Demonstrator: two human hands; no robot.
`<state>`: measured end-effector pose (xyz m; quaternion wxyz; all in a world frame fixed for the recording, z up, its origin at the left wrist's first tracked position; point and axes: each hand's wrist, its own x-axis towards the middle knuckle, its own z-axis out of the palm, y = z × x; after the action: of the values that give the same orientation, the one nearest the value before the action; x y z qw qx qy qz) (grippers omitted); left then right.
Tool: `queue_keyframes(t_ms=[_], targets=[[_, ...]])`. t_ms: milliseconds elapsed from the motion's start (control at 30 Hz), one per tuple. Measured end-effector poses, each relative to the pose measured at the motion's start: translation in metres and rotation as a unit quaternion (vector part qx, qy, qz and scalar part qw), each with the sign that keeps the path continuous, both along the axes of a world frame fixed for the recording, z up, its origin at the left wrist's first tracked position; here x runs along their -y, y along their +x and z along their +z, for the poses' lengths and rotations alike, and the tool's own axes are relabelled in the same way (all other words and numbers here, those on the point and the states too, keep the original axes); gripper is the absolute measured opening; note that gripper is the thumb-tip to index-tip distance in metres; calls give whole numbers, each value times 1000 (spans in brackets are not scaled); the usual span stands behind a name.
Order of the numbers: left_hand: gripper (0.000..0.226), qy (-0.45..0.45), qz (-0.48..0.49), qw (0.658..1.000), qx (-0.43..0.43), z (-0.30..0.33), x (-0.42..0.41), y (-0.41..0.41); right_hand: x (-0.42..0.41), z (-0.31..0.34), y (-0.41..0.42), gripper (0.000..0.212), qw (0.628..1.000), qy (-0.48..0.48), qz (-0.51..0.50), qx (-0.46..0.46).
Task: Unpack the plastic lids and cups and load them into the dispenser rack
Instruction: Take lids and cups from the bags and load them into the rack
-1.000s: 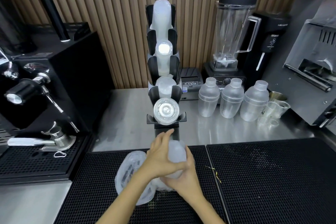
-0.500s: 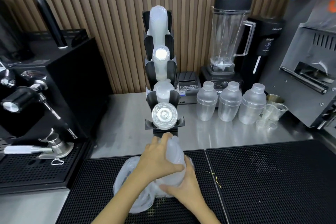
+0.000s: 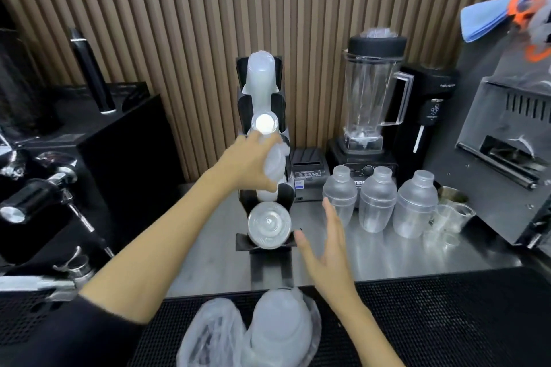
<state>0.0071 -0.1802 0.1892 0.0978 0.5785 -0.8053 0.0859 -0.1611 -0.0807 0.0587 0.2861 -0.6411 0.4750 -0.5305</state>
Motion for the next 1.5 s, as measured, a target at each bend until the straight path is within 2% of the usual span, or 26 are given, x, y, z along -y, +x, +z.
queue_keyframes(t_ms=[100, 233, 300, 433, 533, 633, 767, 867, 1133, 1300, 1400, 1500], targets=[[89, 34, -2, 995, 95, -8, 24, -11, 10, 7, 1, 61, 1000, 3, 6, 12], [87, 53, -13, 990, 133, -3, 45, -16, 17, 5, 7, 58, 1000, 8, 3, -6], [85, 54, 15, 988, 144, -14, 55, -18, 20, 2, 11, 58, 1000, 16, -1, 0], [85, 72, 123, 985, 101, -45, 73, -32, 25, 2, 17, 56, 1000, 18, -15, 7], [76, 75, 150, 983, 75, -52, 80, -38, 25, -1, 15, 59, 1000, 22, -20, -3], [81, 84, 142, 983, 81, -61, 87, -29, 26, -4, 11, 61, 999, 33, -25, 0], [104, 129, 115, 978, 115, -67, 96, -18, 27, -5, 11, 62, 999, 42, -34, -1], [105, 181, 116, 972, 90, -61, 97, -14, 29, -7, 13, 61, 998, 48, -35, -3], [108, 230, 126, 962, 77, -55, 96, -11, 31, -10, 12, 61, 998, 50, -33, -9], [94, 294, 113, 949, 20, -39, 92, -16, 31, -12, 8, 65, 998, 60, -34, 4], [73, 239, 100, 966, 6, -45, 90, -19, 31, -16, 9, 68, 997, 68, -35, 13], [64, 222, 122, 967, -1, -56, 91, -22, 30, -18, 13, 62, 997, 69, -19, 12]])
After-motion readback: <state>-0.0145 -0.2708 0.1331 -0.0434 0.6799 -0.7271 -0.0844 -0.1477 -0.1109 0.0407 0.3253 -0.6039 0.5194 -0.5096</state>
